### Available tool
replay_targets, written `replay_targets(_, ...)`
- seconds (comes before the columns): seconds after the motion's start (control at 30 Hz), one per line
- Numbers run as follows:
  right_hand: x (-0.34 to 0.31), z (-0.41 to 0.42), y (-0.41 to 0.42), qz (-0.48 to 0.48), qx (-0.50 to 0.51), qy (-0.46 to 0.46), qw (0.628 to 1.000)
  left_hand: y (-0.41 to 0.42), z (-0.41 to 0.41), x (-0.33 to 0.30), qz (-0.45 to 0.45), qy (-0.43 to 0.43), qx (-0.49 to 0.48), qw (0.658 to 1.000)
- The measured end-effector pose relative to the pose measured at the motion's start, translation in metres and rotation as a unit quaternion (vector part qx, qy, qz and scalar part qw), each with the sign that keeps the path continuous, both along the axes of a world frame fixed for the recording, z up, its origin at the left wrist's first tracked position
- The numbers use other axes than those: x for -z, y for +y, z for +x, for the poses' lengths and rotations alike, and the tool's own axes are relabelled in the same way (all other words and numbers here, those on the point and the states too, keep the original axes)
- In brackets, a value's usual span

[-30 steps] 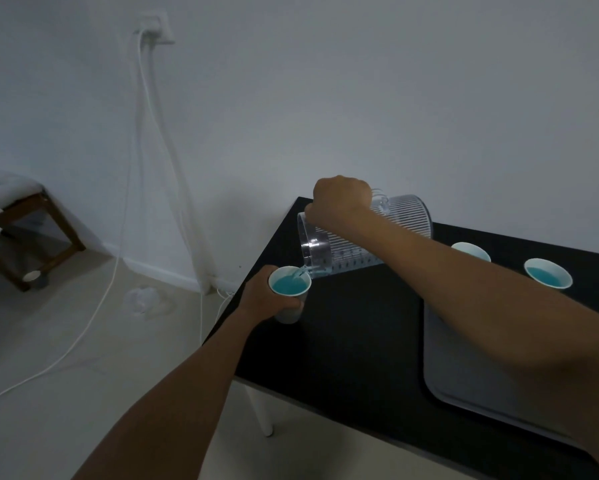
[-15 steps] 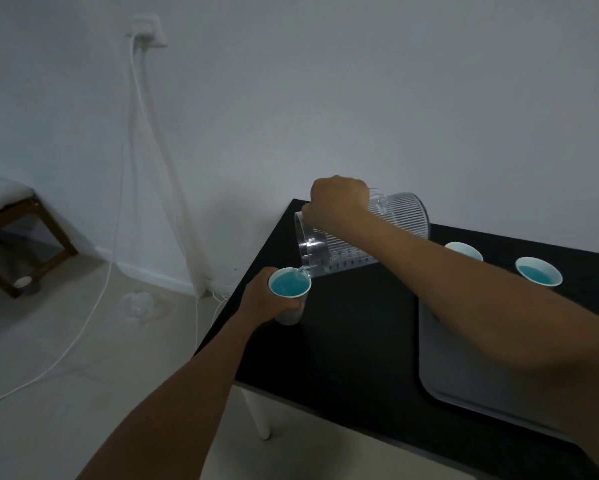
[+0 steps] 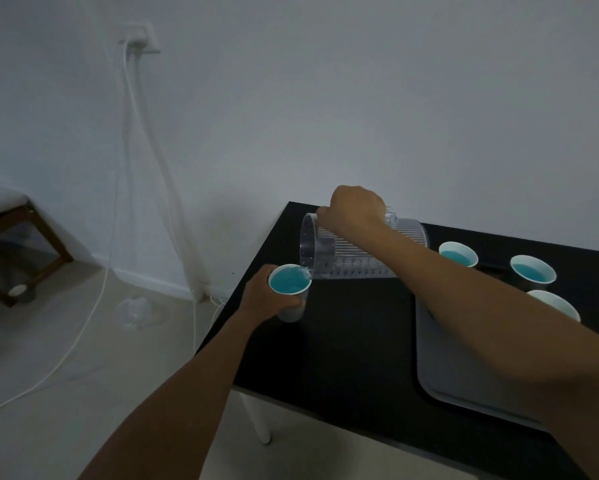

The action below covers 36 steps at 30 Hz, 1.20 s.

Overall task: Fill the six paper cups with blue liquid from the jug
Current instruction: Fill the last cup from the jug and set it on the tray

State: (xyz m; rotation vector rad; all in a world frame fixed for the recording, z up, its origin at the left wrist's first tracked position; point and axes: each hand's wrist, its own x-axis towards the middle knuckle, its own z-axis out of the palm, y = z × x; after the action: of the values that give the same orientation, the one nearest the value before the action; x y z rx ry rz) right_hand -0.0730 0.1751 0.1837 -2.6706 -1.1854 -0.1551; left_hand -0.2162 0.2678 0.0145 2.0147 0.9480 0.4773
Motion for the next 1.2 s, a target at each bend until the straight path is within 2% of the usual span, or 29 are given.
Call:
replay_targets(0.2,0.015,0.025,-0.022,0.094,0.060,0.098,0.989,-0.002,0.006,-0.006,0.001,-0.006,0.006,1.000)
replay_targets(0.33,0.028,0.044,-0.044,0.172,0.110,0.184,0.962,-0.003,0.015,-0.004,0.080,0.013,0.025,0.996)
replay_targets(0.37,0.031,0.048,-0.050,0.194,0.121,0.208,0.951,-0.004,0.017,-0.005,0.072,0.016,0.027,0.997)
replay_targets(0.47,0.037,0.055,-0.070,0.273,0.162,0.269,0.909,-0.006,0.026,-0.008,0.052,-0.005,0.040,0.998)
replay_targets(0.6,0.046,0.062,-0.093,0.375,0.222,0.345,0.831,-0.007,0.039,-0.008,0.043,0.001,0.069,0.997)
replay_targets(0.77,0.060,0.065,-0.119,0.439,0.274,0.412,0.750,-0.008,0.053,-0.006,0.017,0.009,0.107,0.994)
replay_targets(0.87,0.065,0.065,-0.135,0.458,0.308,0.425,0.718,-0.015,0.060,-0.008,0.004,0.011,0.117,0.993)
replay_targets(0.93,0.068,0.068,-0.147,0.467,0.324,0.427,0.703,-0.020,0.064,-0.008,-0.004,0.011,0.125,0.992)
replay_targets(1.1,0.068,0.068,-0.177,0.469,0.321,0.424,0.705,-0.046,0.068,-0.008,-0.016,0.009,0.120,0.993)
replay_targets(1.2,0.069,0.064,-0.200,0.491,0.326,0.416,0.693,-0.070,0.069,-0.009,-0.029,0.005,0.129,0.991)
